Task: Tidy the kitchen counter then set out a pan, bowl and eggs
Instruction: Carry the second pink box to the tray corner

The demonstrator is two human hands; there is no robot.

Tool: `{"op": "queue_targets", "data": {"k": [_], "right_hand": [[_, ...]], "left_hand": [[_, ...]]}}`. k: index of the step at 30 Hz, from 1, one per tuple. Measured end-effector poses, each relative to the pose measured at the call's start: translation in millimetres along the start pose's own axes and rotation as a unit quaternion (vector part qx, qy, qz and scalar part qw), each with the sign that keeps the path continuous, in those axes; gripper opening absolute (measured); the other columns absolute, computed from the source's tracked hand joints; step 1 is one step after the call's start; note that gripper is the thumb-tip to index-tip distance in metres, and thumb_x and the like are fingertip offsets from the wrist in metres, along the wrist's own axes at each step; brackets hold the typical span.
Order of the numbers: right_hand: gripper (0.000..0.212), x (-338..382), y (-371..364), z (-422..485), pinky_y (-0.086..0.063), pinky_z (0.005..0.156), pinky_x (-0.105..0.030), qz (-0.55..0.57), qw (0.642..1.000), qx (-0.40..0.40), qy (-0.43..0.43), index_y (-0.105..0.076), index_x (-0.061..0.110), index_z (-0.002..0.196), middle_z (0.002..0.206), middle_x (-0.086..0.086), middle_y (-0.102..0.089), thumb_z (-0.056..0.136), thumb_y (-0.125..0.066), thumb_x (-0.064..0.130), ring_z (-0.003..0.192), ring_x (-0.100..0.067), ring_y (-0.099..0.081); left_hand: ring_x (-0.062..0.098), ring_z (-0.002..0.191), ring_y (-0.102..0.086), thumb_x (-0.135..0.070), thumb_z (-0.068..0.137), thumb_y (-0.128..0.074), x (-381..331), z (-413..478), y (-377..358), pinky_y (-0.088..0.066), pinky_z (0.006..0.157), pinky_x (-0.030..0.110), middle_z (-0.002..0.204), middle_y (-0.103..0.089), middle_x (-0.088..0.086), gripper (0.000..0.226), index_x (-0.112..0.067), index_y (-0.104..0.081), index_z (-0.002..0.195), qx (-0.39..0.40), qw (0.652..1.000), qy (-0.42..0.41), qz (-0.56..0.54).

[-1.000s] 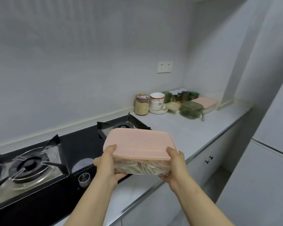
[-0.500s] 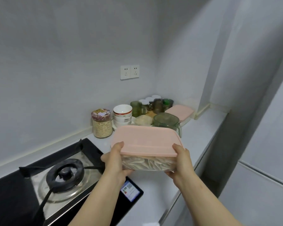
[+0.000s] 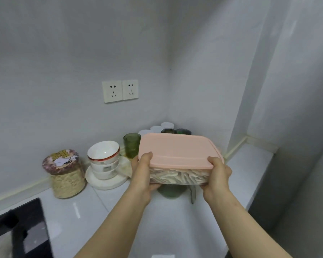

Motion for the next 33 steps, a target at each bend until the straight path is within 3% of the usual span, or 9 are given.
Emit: {"op": "queue_targets", "data": {"k": [4,8,10,14,18,20,23,27,33], "right_hand": [[0.033,34,2,69,-0.047,0.080,-0.041,-0.017,1.000,-0.004,-0.007,-0.036,0.016,0.116,0.097,-0.007,-0.053,0.087,-0.052,0.013,0.080,-0.023,-0.055],[0.039,62,5,133,-0.047,0.077,-0.040,-0.032,0.999,-0.013,-0.017,-0.041,0.013,0.121,0.105,-0.012,-0.053,0.084,-0.054,0.011,0.077,-0.025,-0.055],[0.041,71,4,158,-0.046,0.066,-0.032,-0.030,0.999,-0.015,-0.016,-0.043,0.012,0.122,0.102,-0.011,-0.054,0.083,-0.056,0.012,0.071,-0.021,-0.054],[0.034,75,-1,194,-0.044,0.061,-0.028,-0.005,1.000,-0.019,-0.009,-0.043,0.011,0.115,0.102,-0.009,-0.055,0.085,-0.057,0.017,0.078,-0.022,-0.056],[0.053,56,-10,215,-0.049,0.090,-0.041,-0.026,1.000,-0.007,0.010,-0.038,0.016,0.129,0.124,-0.009,-0.055,0.082,-0.063,0.017,0.108,-0.027,-0.057],[0.066,46,-13,219,-0.047,0.098,-0.044,-0.043,0.999,0.001,0.012,-0.031,0.021,0.138,0.130,-0.009,-0.053,0.081,-0.064,0.013,0.114,-0.029,-0.056],[0.070,35,-11,222,-0.046,0.093,-0.036,-0.060,0.998,-0.018,0.007,-0.023,0.019,0.145,0.129,-0.009,-0.049,0.085,-0.058,0.006,0.110,-0.027,-0.054],[0.056,29,-5,219,-0.041,0.085,-0.031,-0.098,0.995,-0.021,0.027,-0.034,0.013,0.137,0.115,-0.006,-0.053,0.086,-0.049,-0.002,0.098,-0.021,-0.051],[0.057,24,2,229,-0.042,0.094,-0.037,-0.148,0.989,-0.021,0.020,-0.030,0.018,0.143,0.114,-0.003,-0.050,0.090,-0.046,0.004,0.102,-0.022,-0.049]], "left_hand": [[0.028,0.101,-0.060,-0.036,0.090,-0.049,5,41,-49,-0.051,0.090,0.045,0.112,-0.062,0.008,0.040,-0.021,-0.043,0.126,-0.042,0.998,0.037,-0.005],[0.028,0.084,-0.063,-0.057,0.090,-0.041,5,78,-95,-0.055,0.072,0.041,0.087,-0.069,0.009,0.044,-0.019,-0.061,0.097,-0.007,0.995,0.095,0.022],[0.028,0.078,-0.063,-0.057,0.089,-0.044,6,95,-108,-0.056,0.063,0.037,0.081,-0.070,0.009,0.046,-0.016,-0.061,0.099,0.004,0.992,0.112,0.057],[0.029,0.079,-0.061,-0.042,0.085,-0.053,14,122,-124,-0.053,0.064,0.038,0.095,-0.064,0.011,0.041,-0.016,-0.055,0.117,-0.027,0.988,0.122,0.094],[0.029,0.079,-0.062,-0.037,0.083,-0.057,29,141,-137,-0.055,0.054,0.039,0.100,-0.065,0.013,0.038,-0.017,-0.053,0.115,-0.067,0.991,0.110,0.037],[0.026,0.073,-0.061,-0.030,0.087,-0.055,35,142,-143,-0.056,0.064,0.041,0.088,-0.063,0.010,0.020,-0.018,-0.053,0.104,-0.093,0.992,0.089,0.019],[0.030,0.090,-0.060,-0.028,0.084,-0.058,47,149,-146,-0.051,0.085,0.054,0.105,-0.060,0.008,0.034,-0.020,-0.043,0.113,-0.131,0.990,0.037,0.045],[0.032,0.106,-0.052,-0.031,0.085,-0.057,69,150,-151,-0.044,0.098,0.053,0.114,-0.050,0.008,0.056,-0.016,-0.028,0.131,-0.124,0.988,0.053,0.071],[0.037,0.111,-0.050,-0.030,0.087,-0.047,79,160,-153,-0.053,0.082,0.055,0.139,-0.040,0.012,0.060,-0.013,-0.024,0.141,-0.066,0.968,0.120,0.210]]}}
Point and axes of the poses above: each hand's wrist, its own z-axis towards the middle knuckle, its own y-axis out of the back of the hand, x = y × z, the point moved 6 cm from there along z, towards the middle knuckle
